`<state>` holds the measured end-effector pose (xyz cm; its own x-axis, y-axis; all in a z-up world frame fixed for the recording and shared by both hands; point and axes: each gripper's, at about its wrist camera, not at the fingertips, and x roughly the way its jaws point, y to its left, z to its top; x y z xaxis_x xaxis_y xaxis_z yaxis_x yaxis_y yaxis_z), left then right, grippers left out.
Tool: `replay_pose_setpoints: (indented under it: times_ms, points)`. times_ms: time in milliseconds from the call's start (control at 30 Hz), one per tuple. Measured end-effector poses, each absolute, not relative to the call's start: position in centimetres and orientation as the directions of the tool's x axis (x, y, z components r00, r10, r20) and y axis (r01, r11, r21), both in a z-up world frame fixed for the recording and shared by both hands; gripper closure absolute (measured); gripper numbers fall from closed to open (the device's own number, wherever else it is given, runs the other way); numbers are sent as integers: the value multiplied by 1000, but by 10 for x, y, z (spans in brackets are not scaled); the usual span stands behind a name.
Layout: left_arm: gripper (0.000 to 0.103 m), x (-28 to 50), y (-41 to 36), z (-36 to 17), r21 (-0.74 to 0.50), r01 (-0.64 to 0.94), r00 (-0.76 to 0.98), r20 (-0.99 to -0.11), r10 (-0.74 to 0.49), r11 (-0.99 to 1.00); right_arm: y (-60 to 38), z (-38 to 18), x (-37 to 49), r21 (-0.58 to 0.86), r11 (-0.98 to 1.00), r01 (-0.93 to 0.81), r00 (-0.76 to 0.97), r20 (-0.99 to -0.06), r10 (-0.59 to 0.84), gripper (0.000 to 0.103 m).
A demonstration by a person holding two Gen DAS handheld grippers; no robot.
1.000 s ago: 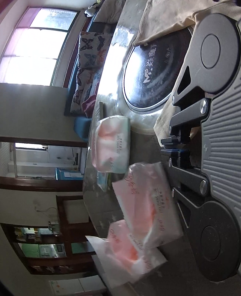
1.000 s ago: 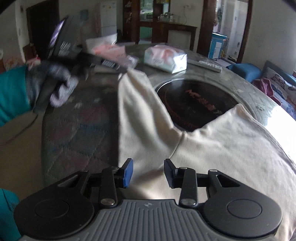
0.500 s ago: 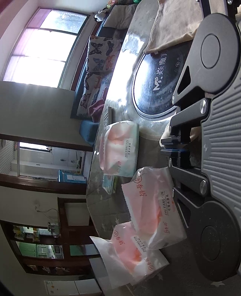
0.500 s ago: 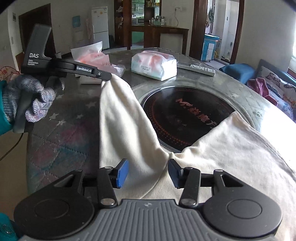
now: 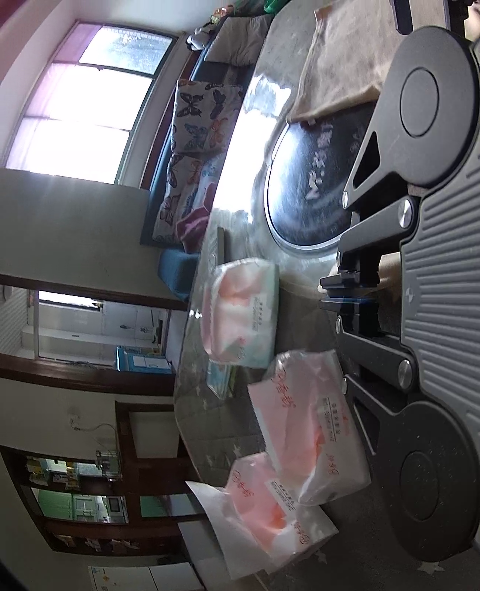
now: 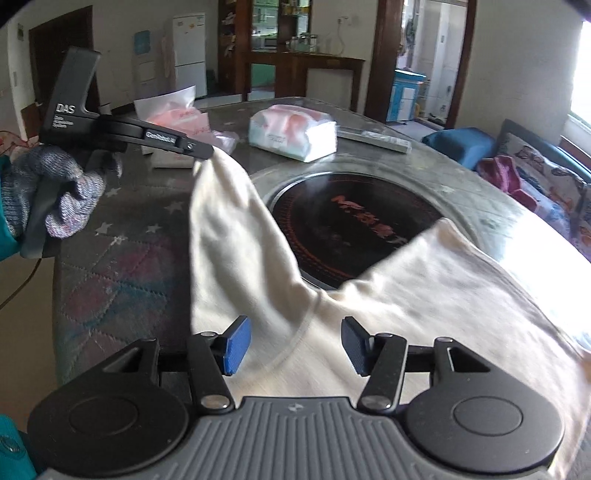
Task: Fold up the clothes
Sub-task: 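Fold the held corner over the cloth with the left gripper and release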
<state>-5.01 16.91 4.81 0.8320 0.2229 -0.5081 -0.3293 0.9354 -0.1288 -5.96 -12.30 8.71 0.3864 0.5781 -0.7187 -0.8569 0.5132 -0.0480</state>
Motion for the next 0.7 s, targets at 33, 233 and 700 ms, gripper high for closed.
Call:
replay_pose_setpoints:
  times_ms: [33,233,700]
  points:
    - [98,-50,164,51,-127,-319,837,-502,216,939,-128,89,-60,-50,522,-851,395,-716,575,48]
    - [98,-48,132,70,-140,-249,863,-481,154,958,-162,97,-63,-53,585,-809,448,-700,556,49]
    - [98,-32,4,107,-234,87,890,-418,-181,968,-250,102,-58,29,771,-636,565,-663,491,53]
